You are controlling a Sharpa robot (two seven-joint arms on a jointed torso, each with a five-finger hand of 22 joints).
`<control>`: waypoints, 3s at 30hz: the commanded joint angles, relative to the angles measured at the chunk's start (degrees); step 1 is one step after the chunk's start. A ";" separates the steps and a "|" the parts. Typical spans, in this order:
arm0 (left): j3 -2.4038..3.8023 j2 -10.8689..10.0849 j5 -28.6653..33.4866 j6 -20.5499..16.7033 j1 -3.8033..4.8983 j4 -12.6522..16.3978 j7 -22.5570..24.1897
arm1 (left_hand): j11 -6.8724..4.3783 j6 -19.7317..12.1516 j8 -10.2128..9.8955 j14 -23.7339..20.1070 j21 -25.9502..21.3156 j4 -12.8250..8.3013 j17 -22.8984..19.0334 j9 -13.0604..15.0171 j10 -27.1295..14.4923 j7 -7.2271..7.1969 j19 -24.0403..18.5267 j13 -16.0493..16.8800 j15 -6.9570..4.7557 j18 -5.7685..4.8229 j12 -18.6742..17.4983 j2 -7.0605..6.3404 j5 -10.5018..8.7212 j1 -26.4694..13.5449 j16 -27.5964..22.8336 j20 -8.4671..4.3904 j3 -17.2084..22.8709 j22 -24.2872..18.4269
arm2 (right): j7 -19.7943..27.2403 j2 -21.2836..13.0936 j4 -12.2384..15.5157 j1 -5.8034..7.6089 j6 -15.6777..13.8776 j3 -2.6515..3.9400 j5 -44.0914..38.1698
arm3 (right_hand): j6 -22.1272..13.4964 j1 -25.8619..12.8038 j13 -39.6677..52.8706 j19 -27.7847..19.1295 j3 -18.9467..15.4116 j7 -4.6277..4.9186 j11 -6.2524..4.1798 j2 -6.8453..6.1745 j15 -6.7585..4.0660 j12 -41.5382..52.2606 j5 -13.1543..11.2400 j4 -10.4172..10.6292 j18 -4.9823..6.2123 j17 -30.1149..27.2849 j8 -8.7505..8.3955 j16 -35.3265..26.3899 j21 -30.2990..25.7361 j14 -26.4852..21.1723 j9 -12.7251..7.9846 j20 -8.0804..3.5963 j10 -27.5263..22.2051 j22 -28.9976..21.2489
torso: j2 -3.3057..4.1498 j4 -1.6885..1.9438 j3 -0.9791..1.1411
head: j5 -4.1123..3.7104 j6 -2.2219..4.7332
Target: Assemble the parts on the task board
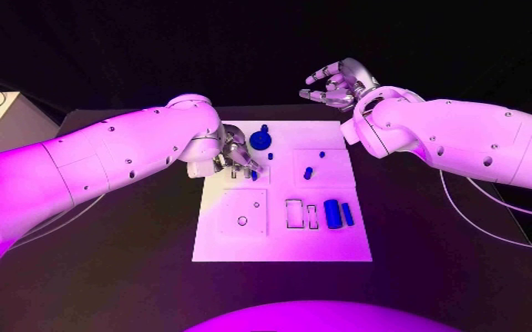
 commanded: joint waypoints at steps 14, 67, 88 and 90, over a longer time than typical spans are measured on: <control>0.01 0.55 1.16 1.59 -0.16 -0.48 0.05 | -0.46 -0.41 0.06 3.15 0.27 -1.22 9.35 1.26 -0.17 -0.53 -0.23 0.23 -0.42 -0.45 0.47 1.10 -0.12 3.72 0.18 -0.05 5.50 0.25 | 0.18 0.20 -0.06 0.00 1.11 0.00 -0.48 | -0.30 -0.59 9.42 4.61 0.40 -0.01 -0.09 0.16 -0.43 -0.34 0.25 0.01 0.41 10.31 0.03 -0.25 -0.36 4.76 -0.09 -0.19 -0.14 12.88 | 0.16 -0.09 -0.01 | -0.23 -0.35; 0.16 -3.26 -2.87 -6.20 -0.28 3.78 4.25 | -1.68 2.34 1.87 5.23 1.72 -19.17 13.57 9.09 4.80 -1.45 1.34 2.99 -1.63 -0.89 2.54 -2.32 17.80 -2.45 2.18 -1.02 31.70 2.94 | -0.26 -0.21 -0.61 -0.26 2.44 -0.11 -0.55 | -0.51 -0.75 9.38 4.58 0.64 0.03 -0.07 0.22 -0.41 -0.36 0.42 -0.06 0.43 10.28 0.19 -0.27 -0.45 4.75 -0.10 -0.16 -0.18 12.82 | 0.11 0.03 -0.02 | -0.01 -1.01; 0.05 -3.35 -5.98 -6.66 -1.00 4.66 3.67 | -1.85 2.89 1.73 5.45 1.96 -19.50 14.09 9.10 5.37 -1.61 1.72 3.33 -1.80 -1.00 2.74 -2.50 18.88 -2.40 2.43 -1.15 31.77 3.44 | -0.23 -0.28 -0.65 -0.36 2.55 -0.13 -0.56 | -0.51 -0.75 9.38 4.58 0.64 0.03 -0.07 0.22 -0.41 -0.36 0.42 -0.06 0.43 10.28 0.19 -0.27 -0.45 4.75 -0.10 -0.16 -0.18 12.82 | 0.18 -0.02 0.00 | 0.25 -1.48; 0.05 -3.34 -6.04 -6.69 -1.13 4.58 3.60 | -1.85 2.89 1.73 5.45 1.96 -19.50 14.09 9.10 5.37 -1.61 1.72 3.33 -1.80 -1.00 2.74 -2.50 18.88 -2.40 2.43 -1.15 31.77 3.44 | -0.21 -0.30 -0.66 -0.36 2.55 -0.13 -0.56 | -0.51 -0.75 9.38 4.58 0.64 0.03 -0.07 0.22 -0.41 -0.36 0.42 -0.06 0.43 10.28 0.19 -0.27 -0.45 4.75 -0.10 -0.16 -0.18 12.82 | 0.19 -0.03 -0.01 | 0.24 -1.52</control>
